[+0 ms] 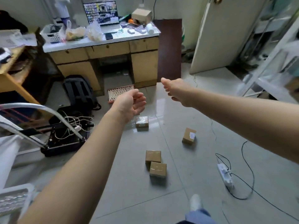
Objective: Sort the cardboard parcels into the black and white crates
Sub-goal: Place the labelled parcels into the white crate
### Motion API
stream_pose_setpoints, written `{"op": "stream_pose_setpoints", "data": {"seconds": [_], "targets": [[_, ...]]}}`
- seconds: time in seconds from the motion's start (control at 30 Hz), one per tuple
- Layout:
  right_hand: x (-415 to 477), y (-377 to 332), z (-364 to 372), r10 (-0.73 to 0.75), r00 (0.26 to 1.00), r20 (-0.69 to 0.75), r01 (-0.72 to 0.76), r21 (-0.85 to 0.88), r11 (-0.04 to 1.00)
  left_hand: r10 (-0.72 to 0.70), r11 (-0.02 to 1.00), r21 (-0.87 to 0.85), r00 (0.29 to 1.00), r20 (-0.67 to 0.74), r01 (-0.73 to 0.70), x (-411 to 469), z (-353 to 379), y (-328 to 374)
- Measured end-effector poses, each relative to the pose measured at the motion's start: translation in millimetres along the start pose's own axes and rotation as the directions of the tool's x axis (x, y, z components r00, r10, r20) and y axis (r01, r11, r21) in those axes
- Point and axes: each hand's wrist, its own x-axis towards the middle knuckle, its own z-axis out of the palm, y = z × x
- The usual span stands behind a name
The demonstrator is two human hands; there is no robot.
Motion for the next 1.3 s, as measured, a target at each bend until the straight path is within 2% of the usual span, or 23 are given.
{"op": "stream_pose_setpoints", "data": {"seconds": [0.3, 0.57, 0.97, 1.17, 1.3], "targets": [[92, 58, -112, 0.012, 0.998, 0.057, -0.008, -0.057, 0.998, -0.031, 0.999, -0.046, 0.997, -0.075, 0.028, 73, 138, -21], [171, 102, -171, 0.132, 0.987, 0.092, -0.127, -0.064, 0.99, -0.182, 0.983, -0.038, 0.979, -0.091, 0.179, 140, 224, -64], [333, 158, -206, 0.187, 0.974, 0.125, -0.172, -0.127, 0.977, -0.313, 0.949, 0.008, 0.942, -0.118, 0.316, 306, 307, -96], [411, 211, -203, 0.26, 0.948, 0.183, -0.221, -0.207, 0.953, -0.414, 0.908, -0.009, 0.893, -0.174, 0.419, 380, 331, -144], [457, 262, -192, 0.255, 0.935, 0.246, -0.184, -0.278, 0.943, -0.468, 0.882, -0.057, 0.855, -0.222, 0.468, 430, 335, -197]]}}
